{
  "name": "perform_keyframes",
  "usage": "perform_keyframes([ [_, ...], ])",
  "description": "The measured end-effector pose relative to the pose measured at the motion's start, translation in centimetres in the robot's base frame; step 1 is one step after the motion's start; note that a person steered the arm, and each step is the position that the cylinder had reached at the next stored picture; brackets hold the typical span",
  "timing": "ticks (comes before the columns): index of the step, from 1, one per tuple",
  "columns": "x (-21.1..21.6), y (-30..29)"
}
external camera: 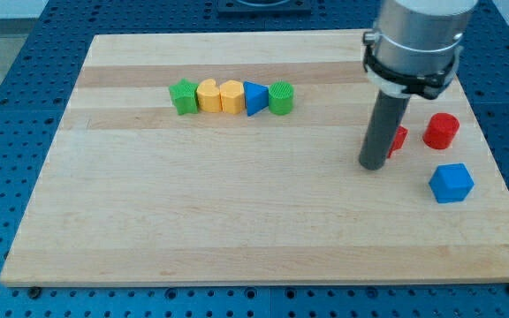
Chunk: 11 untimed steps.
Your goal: Move the red star top left to the red circle
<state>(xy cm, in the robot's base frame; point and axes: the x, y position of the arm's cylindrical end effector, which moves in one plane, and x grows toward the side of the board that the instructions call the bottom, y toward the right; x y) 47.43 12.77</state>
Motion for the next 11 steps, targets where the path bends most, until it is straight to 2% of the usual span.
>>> perform_keyframes([
  [1,0.0,-2.3],
  [2,-2.7,-2.2],
  [3,-2.6,-0.6],
  [5,1.1,3.3],
  [6,-0.6,3.4],
  [7,-5.2,3.4],
  [11,-4.2,5.0],
])
